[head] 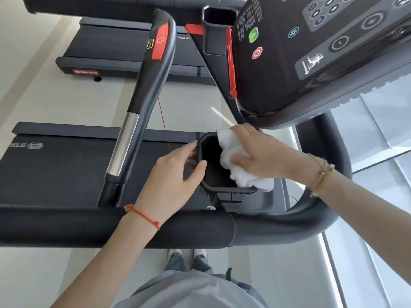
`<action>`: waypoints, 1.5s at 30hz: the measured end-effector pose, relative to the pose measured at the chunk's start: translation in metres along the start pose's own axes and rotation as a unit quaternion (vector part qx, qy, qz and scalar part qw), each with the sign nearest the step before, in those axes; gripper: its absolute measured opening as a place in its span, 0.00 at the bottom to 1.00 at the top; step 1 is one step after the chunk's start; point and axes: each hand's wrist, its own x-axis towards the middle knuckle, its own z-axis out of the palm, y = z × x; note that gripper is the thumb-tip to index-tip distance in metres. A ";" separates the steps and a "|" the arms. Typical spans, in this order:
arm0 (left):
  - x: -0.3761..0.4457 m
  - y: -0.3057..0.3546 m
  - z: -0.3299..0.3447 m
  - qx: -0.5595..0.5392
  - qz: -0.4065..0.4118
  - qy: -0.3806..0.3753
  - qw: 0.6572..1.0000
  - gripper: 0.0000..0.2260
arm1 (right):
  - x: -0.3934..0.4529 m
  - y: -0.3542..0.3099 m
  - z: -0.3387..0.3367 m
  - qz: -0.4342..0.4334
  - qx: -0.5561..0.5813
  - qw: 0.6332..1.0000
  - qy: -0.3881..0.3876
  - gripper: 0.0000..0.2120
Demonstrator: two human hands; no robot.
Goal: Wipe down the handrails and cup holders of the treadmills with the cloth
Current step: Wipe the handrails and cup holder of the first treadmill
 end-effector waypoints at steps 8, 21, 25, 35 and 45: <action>-0.001 0.000 0.000 0.006 0.019 0.021 1.000 0.14 | 0.039 -0.030 0.007 -0.122 -0.185 0.973 0.064 0.16; -0.001 0.000 -0.001 0.000 0.018 0.006 1.000 0.21 | -0.048 -0.015 0.032 0.208 0.222 0.949 0.081 0.13; 0.000 -0.001 0.000 0.005 0.015 0.005 1.000 0.23 | -0.035 -0.015 0.021 0.218 0.231 0.947 0.054 0.16; 0.000 -0.001 -0.001 0.007 0.024 -0.001 1.000 0.19 | -0.058 -0.029 0.033 0.253 0.257 0.932 0.028 0.17; 0.000 -0.001 -0.001 0.006 0.041 0.002 0.999 0.18 | -0.038 -0.026 0.013 0.165 0.238 0.954 0.073 0.10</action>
